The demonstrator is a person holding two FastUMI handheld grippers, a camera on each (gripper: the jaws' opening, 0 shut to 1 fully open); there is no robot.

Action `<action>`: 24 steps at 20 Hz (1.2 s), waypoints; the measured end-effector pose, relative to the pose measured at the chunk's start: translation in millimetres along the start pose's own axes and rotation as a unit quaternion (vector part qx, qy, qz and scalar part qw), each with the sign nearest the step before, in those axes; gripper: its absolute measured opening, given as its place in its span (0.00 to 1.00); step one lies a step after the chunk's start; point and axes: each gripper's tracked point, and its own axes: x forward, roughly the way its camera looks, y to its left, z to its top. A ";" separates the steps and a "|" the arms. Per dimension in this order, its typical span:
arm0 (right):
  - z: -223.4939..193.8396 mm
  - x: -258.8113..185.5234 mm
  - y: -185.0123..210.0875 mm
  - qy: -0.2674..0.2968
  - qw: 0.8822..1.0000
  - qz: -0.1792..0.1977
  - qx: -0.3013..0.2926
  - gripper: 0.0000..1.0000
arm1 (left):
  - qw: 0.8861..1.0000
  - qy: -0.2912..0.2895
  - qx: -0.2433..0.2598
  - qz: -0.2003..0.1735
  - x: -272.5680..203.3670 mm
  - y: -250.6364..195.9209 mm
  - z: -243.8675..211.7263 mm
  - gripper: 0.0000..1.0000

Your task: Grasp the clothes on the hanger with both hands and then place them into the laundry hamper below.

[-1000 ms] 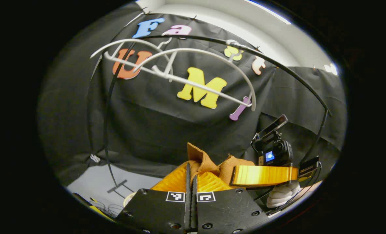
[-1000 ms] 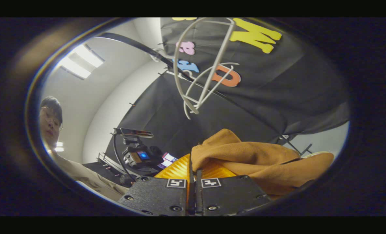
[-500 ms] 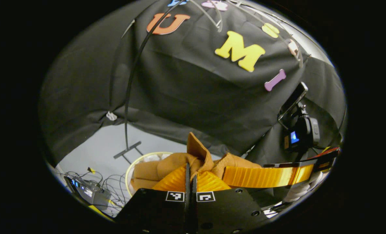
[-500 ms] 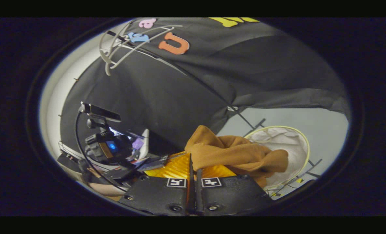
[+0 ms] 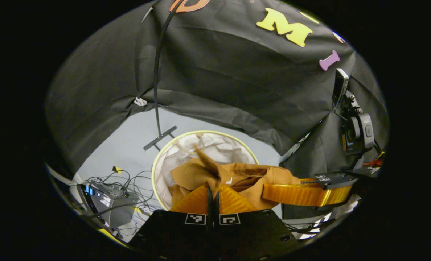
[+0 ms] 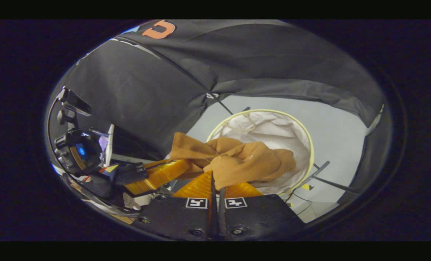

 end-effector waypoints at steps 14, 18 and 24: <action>6.6 -31.7 -54.2 -0.054 0.992 -0.104 -0.044 0.83 | 0.998 0.006 0.032 0.062 -14.8 27.3 -15.2 1.00; 5.6 -40.2 -61.0 -0.058 0.991 -0.114 -0.051 0.83 | 0.996 0.003 0.035 0.079 -23.5 28.9 -19.0 1.00; 18.9 -56.5 -60.9 -0.079 0.986 -0.123 -0.083 0.83 | 0.993 -0.012 0.047 0.108 -41.8 20.6 -7.8 0.96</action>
